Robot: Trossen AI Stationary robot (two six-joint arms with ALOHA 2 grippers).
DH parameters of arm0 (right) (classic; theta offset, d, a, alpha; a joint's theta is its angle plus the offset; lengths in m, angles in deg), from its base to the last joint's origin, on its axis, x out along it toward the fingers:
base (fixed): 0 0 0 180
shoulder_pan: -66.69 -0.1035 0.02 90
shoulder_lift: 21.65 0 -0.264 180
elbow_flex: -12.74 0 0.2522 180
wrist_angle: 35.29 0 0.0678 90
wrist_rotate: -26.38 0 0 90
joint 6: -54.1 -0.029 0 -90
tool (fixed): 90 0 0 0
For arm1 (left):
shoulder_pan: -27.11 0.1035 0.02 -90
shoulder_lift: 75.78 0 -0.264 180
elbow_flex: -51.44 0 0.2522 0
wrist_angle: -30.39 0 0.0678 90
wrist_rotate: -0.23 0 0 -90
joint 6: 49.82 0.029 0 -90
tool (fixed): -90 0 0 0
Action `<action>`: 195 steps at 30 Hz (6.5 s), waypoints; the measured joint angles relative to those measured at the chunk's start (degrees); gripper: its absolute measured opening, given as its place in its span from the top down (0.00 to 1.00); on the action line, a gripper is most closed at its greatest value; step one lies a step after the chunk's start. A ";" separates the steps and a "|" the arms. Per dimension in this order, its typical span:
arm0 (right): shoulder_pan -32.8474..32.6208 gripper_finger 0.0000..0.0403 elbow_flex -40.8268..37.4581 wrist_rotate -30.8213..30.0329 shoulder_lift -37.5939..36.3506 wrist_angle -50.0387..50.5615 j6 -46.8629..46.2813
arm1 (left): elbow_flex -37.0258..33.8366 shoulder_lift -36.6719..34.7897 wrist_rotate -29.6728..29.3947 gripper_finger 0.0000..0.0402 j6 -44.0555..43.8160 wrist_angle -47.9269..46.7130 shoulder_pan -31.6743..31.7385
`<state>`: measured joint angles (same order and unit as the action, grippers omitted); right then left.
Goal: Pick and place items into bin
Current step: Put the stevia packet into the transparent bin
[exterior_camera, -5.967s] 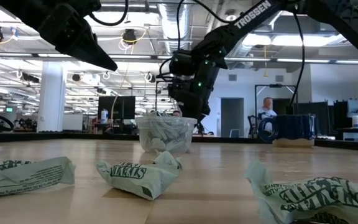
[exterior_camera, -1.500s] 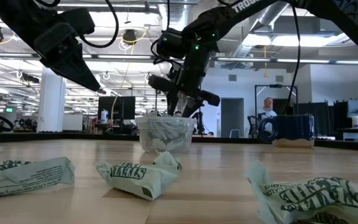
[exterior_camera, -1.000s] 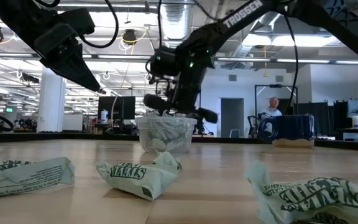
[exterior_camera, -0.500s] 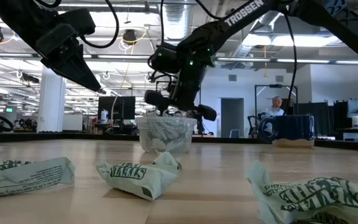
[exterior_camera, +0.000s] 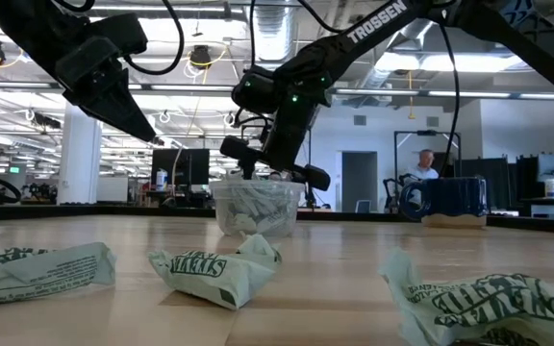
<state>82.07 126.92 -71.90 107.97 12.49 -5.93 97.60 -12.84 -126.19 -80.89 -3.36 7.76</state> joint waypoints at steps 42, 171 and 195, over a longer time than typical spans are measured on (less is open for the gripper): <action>-1.60 0.49 -0.31 -1.93 3.13 -3.42 -0.39 | 0.00 -0.02 0.13 0.64 -1.94 -0.09 -0.01; -34.74 0.76 -38.47 -37.03 -33.20 -17.76 1.97 | -0.02 -0.02 -1.30 0.64 -1.68 0.60 -0.01; -10.75 0.65 -29.60 -25.44 -14.70 -27.05 11.11 | -0.02 -0.01 -2.20 0.64 -1.64 0.44 0.00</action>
<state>71.32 97.32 -97.35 93.27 -14.57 5.17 97.58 -12.86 -128.39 -82.53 -2.92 7.76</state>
